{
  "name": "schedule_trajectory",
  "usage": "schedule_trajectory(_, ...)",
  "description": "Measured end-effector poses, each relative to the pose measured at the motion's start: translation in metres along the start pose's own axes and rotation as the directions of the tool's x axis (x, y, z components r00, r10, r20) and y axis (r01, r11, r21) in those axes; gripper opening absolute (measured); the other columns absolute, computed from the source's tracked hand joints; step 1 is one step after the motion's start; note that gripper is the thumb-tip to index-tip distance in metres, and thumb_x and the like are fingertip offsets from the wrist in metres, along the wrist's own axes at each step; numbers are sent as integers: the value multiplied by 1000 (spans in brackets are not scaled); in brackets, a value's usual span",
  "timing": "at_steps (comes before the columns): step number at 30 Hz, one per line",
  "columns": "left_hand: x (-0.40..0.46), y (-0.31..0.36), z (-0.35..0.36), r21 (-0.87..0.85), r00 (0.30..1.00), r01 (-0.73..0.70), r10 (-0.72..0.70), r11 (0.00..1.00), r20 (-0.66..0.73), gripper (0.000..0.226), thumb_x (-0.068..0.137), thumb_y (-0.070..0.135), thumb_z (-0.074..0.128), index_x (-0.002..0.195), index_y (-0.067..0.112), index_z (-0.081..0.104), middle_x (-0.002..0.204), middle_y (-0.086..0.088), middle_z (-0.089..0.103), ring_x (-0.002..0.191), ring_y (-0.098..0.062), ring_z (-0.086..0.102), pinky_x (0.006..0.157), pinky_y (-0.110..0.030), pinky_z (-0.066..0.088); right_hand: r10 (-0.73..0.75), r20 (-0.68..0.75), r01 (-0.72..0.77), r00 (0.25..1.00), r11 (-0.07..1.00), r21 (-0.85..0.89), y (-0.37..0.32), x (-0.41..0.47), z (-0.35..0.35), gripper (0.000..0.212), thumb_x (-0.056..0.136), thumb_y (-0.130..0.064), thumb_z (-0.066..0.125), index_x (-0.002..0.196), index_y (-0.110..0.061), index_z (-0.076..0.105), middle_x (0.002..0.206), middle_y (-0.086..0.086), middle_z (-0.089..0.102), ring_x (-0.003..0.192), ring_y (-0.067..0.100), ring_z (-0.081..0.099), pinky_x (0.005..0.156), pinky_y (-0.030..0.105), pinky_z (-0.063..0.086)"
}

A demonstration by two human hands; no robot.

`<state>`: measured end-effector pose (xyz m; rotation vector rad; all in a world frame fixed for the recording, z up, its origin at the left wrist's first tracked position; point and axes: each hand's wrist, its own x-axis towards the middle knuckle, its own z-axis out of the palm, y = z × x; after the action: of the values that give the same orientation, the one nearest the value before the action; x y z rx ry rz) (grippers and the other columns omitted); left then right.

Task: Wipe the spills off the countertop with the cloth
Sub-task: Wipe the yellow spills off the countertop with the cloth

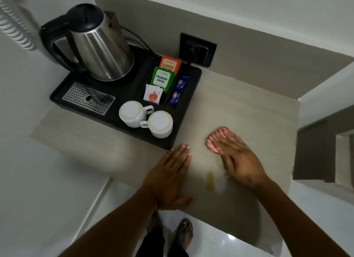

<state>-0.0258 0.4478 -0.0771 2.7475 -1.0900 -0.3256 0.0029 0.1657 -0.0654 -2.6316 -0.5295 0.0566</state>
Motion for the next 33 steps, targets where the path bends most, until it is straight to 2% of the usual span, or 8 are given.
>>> schedule_trajectory(6, 0, 2, 1, -1, 1000, -1, 1, 1000, 4, 109, 92, 75, 41, 161, -3, 11, 172, -23, 7, 160, -32, -4, 129, -53, 12, 285, -100, -291, 953, 955, -55, 55, 37, -36, 50, 103, -34, 34, 146, -15, 48, 154, 12, 43, 147, 29, 31, 121, 42, 21)
schedule_trajectory(9, 0, 3, -2, 17, 1000, 5, -5, 1000, 23, 109, 92, 76, 41, 161, -2, 10, 172, -23, 7, 160, -33, -3, 128, -54, 14, 294, -102, -305, 950, 945, -118, 45, 85, -21, 55, 101, -42, 27, 145, -18, 49, 154, 13, 43, 145, 35, 31, 120, 40, 17)
schedule_trajectory(11, 0, 4, -3, 23, 1000, 0, 0, 1000, 4, 109, 92, 76, 42, 161, -3, 14, 171, -24, 10, 160, -34, 1, 128, -54, 15, 279, -99, -290, 955, 949, -121, 22, 91, -3, 50, 99, -30, 40, 147, -15, 47, 156, 15, 39, 146, 38, 27, 120, 40, 9)
schedule_trajectory(13, 2, 4, -3, 26, 1000, -13, 13, 1000, -15, 108, 92, 76, 42, 160, -4, 17, 170, -24, 13, 160, -35, 5, 128, -54, 15, 228, -97, -237, 969, 968, -86, -6, 68, 16, 56, 93, -16, 51, 149, -13, 44, 157, 15, 36, 148, 38, 24, 119, 42, 6)
schedule_trajectory(16, 3, 2, 0, 19, 1000, -9, 9, 1000, -27, 108, 92, 77, 40, 160, -3, 16, 170, -24, 14, 160, -35, 7, 128, -53, 15, 176, -27, -177, 984, 981, -84, -42, 4, 29, 66, 93, -17, 49, 155, -18, 28, 164, 8, 21, 152, 30, 9, 123, 44, 5)
schedule_trajectory(21, -2, -1, 4, 45, 1000, -7, 8, 999, -22, 108, 92, 76, 40, 161, -3, 13, 171, -23, 10, 160, -34, 4, 127, -51, 12, 393, -95, -399, 915, 915, -64, -20, -98, 3, 66, 90, -22, 40, 155, -18, 31, 163, 9, 24, 152, 30, 14, 121, 51, 17)
schedule_trajectory(26, -1, -1, 2, 23, 1000, -16, 16, 1000, -7, 108, 93, 77, 39, 162, -1, 9, 172, -22, 7, 160, -32, 1, 129, -52, 12, 532, -148, -546, 834, 834, -81, 47, -40, -32, 58, 96, -30, 32, 152, -15, 35, 160, 13, 33, 149, 37, 21, 121, 48, 17)
schedule_trajectory(33, 0, -2, 1, 29, 1000, -21, 21, 999, -6, 108, 92, 78, 33, 162, 1, 4, 173, -20, 3, 161, -30, -4, 130, -51, 8, 437, -151, -451, 887, 889, -79, -2, 6, 5, 60, 91, -26, 41, 151, -14, 41, 159, 13, 34, 149, 37, 21, 121, 51, 17)
